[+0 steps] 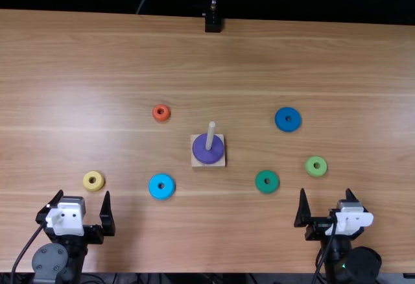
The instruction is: Build the Hanoi tower: stack the rings onto the peg from bottom to top in this color order: purple, dark blue, light blue, dark green, light green, yellow, orange.
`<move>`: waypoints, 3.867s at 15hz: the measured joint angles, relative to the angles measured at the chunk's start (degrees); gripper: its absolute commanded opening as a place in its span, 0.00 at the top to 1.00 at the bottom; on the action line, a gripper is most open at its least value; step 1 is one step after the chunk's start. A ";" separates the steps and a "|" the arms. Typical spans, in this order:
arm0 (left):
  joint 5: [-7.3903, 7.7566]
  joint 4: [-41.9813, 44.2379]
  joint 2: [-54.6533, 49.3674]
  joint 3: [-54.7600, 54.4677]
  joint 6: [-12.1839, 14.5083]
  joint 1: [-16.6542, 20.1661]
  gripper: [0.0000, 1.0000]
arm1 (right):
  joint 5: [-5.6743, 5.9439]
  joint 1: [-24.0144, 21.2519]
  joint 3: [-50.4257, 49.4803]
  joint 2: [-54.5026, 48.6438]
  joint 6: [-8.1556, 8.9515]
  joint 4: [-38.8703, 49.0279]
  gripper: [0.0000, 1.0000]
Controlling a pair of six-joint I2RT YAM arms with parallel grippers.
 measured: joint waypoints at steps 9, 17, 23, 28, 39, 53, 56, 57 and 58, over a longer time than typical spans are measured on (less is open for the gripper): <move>0.02 -0.02 0.02 0.00 0.04 0.00 0.00 | 3.21 -0.66 31.30 18.18 0.24 -1.86 0.00; 0.02 -0.04 0.00 0.00 0.00 0.00 0.00 | 3.85 4.37 62.16 71.36 12.41 -9.99 0.00; 0.04 -0.02 0.00 0.00 0.00 0.00 0.00 | 3.82 5.33 68.43 94.29 16.46 -19.45 0.00; 0.00 -0.02 -0.04 -0.02 0.02 0.00 0.00 | 4.00 8.76 70.53 103.21 16.55 -18.86 0.00; 0.00 -0.02 -0.04 -0.02 0.02 0.00 0.00 | 10.73 9.42 77.29 113.90 10.36 -18.91 0.00; 0.02 -0.02 -0.04 -0.02 0.00 0.02 0.00 | 10.91 9.42 79.78 118.62 10.34 -18.99 0.00; 0.02 -0.04 -0.04 -0.02 0.00 0.00 0.00 | 10.91 9.42 79.78 118.68 10.34 -19.54 0.00; 0.02 -0.04 -0.04 -0.02 0.00 0.00 0.00 | 10.93 9.42 79.78 118.77 10.34 -19.54 0.00; 0.00 -0.04 -0.02 0.00 0.02 0.00 0.00 | 10.95 9.42 79.80 119.01 10.34 -19.50 0.00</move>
